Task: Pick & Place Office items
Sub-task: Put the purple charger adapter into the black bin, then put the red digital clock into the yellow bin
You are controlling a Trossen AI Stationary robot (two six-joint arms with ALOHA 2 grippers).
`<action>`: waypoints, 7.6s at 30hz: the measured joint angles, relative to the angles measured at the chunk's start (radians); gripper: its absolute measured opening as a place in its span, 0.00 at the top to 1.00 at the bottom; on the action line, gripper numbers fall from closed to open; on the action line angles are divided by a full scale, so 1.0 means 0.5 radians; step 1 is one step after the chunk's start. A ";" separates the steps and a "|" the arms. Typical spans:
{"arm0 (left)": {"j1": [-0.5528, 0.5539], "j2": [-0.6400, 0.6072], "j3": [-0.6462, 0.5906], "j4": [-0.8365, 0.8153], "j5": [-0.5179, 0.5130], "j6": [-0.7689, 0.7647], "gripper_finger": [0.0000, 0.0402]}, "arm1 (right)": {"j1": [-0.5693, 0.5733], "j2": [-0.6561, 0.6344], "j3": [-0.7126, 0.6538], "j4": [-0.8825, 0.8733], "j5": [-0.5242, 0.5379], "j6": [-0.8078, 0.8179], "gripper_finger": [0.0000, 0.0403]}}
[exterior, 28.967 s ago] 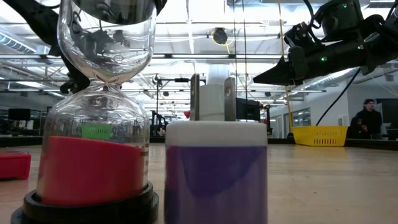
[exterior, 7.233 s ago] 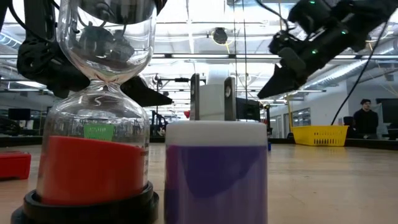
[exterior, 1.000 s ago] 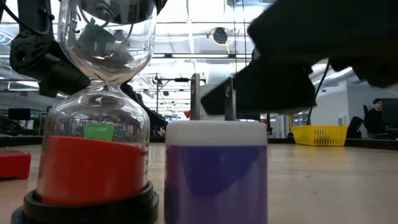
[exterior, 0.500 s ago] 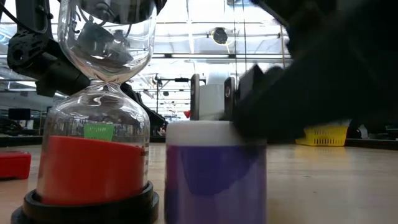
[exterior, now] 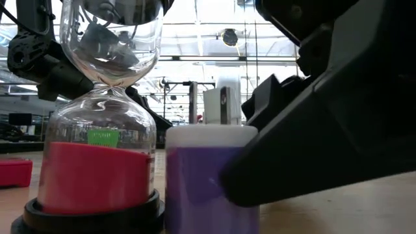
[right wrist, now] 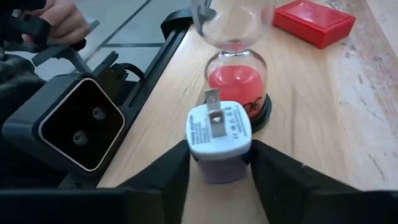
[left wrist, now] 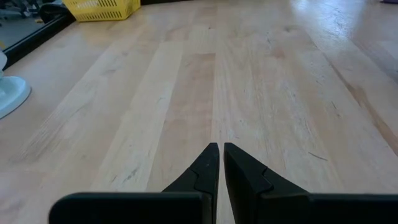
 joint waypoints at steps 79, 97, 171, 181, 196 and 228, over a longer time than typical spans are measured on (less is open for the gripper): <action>-0.486 -0.594 0.463 -1.366 -0.110 -0.305 0.81 | -0.784 -1.060 -1.650 1.123 0.111 -0.521 0.98; -0.544 -0.291 0.636 -1.555 -0.108 -0.213 0.18 | -0.784 -1.061 -1.644 1.124 0.108 -0.482 1.00; -2.376 -0.995 0.636 -2.870 -0.582 -2.379 0.64 | -0.782 -1.060 -1.644 1.061 0.106 -0.443 1.00; -2.492 -0.793 0.635 -2.780 -0.517 -2.473 0.64 | -0.782 -1.060 -1.644 1.060 0.106 -0.434 1.00; -2.500 -0.717 0.636 -2.792 -0.426 -2.672 0.59 | -0.782 -1.059 -1.644 1.032 0.107 -0.429 1.00; -1.545 -0.945 0.176 -1.714 -0.871 -0.865 0.96 | -0.780 -1.059 -1.644 1.031 0.108 -0.459 1.00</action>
